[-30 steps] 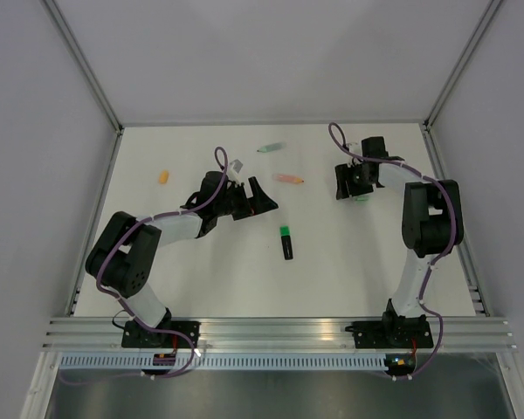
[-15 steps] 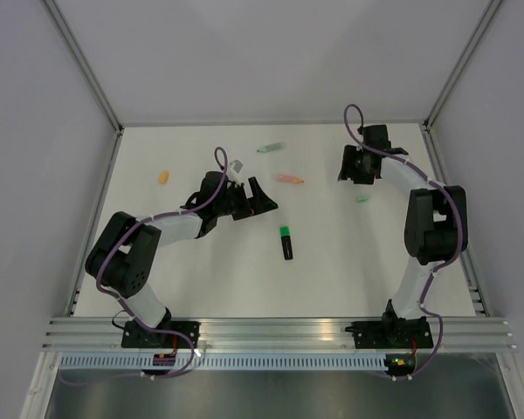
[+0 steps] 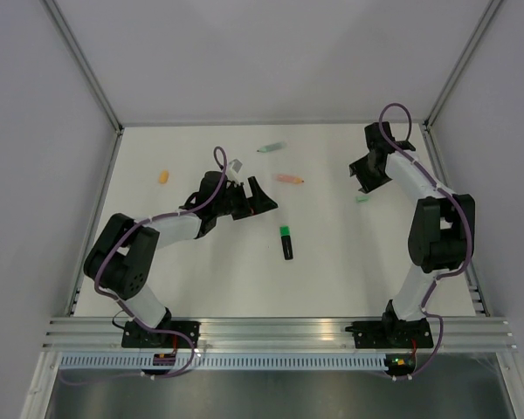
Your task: Insert the pens into the pen caps
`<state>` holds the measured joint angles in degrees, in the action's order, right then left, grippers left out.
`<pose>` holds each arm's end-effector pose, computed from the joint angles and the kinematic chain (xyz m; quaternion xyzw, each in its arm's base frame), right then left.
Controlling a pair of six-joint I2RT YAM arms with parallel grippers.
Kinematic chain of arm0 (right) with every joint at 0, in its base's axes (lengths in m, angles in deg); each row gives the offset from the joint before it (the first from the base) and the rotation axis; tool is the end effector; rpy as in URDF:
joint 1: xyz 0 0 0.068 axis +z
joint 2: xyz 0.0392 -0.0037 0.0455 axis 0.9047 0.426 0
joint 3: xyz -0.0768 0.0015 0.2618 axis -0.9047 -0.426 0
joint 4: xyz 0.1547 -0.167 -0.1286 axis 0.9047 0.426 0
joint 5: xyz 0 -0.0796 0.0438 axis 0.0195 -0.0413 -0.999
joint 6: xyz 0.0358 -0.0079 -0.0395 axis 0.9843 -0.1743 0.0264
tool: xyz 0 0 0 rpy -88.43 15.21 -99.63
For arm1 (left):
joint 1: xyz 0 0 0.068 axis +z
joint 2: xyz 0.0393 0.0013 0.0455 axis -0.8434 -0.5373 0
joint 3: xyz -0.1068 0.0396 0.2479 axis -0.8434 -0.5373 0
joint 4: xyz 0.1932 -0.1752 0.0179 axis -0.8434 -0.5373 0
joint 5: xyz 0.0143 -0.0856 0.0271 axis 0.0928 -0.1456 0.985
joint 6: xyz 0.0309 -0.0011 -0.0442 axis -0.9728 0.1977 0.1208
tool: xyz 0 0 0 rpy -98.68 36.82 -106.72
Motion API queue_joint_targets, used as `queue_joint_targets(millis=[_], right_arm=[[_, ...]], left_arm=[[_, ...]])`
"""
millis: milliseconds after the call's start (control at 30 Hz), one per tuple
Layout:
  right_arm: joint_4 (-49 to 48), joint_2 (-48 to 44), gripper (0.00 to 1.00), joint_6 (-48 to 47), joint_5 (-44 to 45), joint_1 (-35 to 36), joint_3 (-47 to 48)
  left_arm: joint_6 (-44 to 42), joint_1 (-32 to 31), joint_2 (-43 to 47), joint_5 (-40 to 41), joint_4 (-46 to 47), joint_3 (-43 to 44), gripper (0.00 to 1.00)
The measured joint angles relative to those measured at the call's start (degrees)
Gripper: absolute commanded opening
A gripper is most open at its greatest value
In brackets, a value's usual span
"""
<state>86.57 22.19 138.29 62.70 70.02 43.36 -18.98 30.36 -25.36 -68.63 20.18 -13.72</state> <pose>0.3849 0.0302 0.2301 0.5019 0.8297 0.0809 0.2305 0.3000 -0.1695 0.1802 -0.0010 0.8497 -0.4218 0.3165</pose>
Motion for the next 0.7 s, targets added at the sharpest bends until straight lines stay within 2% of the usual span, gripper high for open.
queue_joint_targets(millis=[200, 400, 700], right_arm=[[12.1, 1.0, 0.57, 9.1, 7.5, 0.0, 8.4], [15.2, 4.0, 0.57, 12.7, 9.3, -0.2, 9.0], [15.3, 11.4, 0.57, 13.0, 10.0, -0.2, 9.2]], left_arm=[[0.0, 0.0, 0.6, 0.0, 0.0, 0.0, 0.99], [0.0, 0.0, 0.9, 0.0, 0.0, -0.2, 0.99], [0.0, 0.0, 1.9, 0.5, -0.2, -0.3, 0.99]])
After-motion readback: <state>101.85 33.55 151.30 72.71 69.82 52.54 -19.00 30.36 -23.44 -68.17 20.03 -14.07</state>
